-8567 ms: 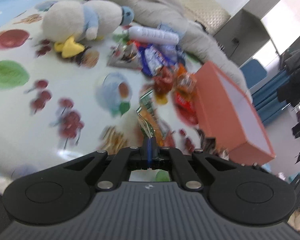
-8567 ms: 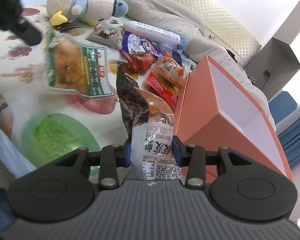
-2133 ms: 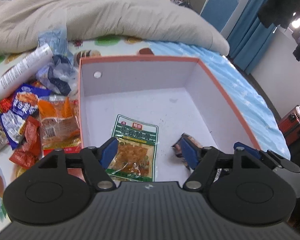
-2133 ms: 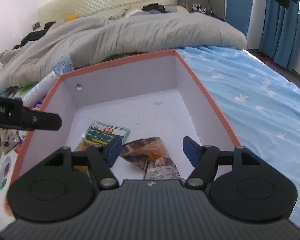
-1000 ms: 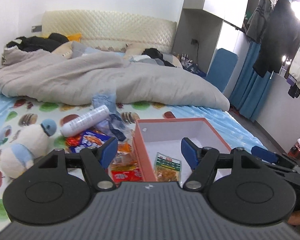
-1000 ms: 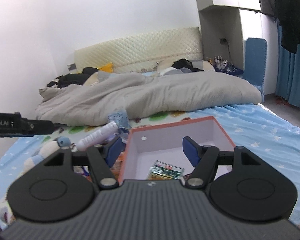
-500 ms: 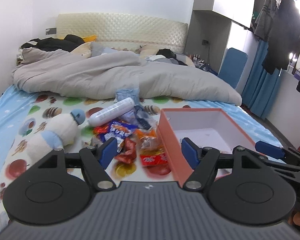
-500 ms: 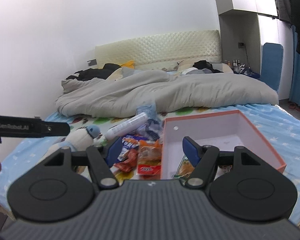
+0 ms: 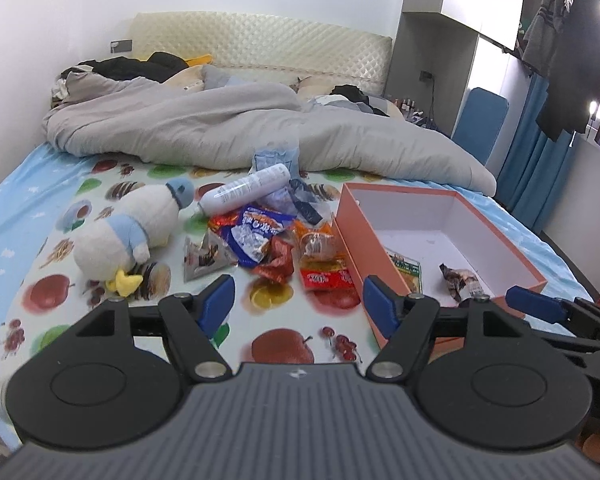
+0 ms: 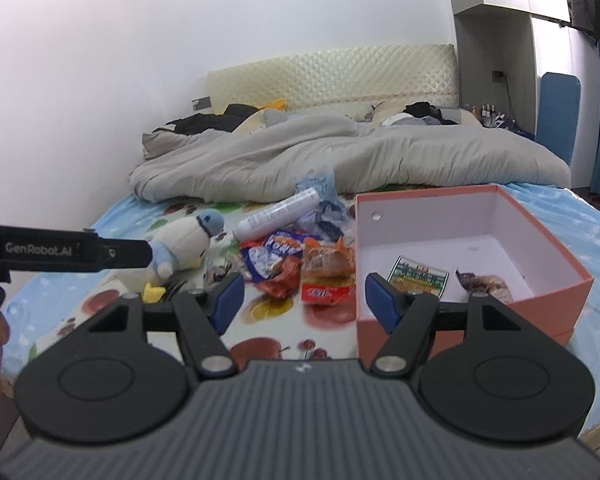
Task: Organize snacks
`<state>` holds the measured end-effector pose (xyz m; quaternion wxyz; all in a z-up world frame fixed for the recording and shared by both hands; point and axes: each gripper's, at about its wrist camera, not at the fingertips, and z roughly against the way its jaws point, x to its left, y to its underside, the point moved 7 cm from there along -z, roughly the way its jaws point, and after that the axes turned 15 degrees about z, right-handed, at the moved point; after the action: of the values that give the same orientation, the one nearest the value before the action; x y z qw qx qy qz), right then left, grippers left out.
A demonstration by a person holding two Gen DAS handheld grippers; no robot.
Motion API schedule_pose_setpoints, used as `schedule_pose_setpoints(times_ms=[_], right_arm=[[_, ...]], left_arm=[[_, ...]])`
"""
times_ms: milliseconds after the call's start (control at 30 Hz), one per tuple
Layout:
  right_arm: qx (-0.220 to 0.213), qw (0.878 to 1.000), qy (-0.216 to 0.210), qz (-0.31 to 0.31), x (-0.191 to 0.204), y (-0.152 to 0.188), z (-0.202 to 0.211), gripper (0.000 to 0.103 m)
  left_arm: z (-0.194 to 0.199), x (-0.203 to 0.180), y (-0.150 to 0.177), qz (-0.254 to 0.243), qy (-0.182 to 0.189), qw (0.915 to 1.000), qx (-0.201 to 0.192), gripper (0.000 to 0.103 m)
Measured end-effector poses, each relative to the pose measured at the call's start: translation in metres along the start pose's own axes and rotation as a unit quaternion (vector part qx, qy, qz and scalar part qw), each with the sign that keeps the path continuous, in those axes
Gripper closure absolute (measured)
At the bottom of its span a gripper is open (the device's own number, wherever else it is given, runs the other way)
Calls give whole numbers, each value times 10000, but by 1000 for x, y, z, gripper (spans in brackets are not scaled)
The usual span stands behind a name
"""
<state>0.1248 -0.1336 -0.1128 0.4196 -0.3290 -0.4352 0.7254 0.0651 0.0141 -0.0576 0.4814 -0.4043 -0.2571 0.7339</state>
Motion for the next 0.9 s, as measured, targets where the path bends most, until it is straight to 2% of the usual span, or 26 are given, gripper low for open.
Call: schedule_pose_setpoints(times_ms=[267, 467, 900], right_arm=[[182, 9998, -74, 65, 11, 18, -4, 34], [217, 9997, -105, 94, 18, 20, -13, 34], [510, 9981, -268, 208, 34, 25, -74, 34]], left_arm=[[-3, 20, 26, 144, -76, 9997, 195, 28], [-11, 39, 27, 292, -142, 9993, 211, 28], [-63, 80, 20, 600, -360, 9969, 366, 28]])
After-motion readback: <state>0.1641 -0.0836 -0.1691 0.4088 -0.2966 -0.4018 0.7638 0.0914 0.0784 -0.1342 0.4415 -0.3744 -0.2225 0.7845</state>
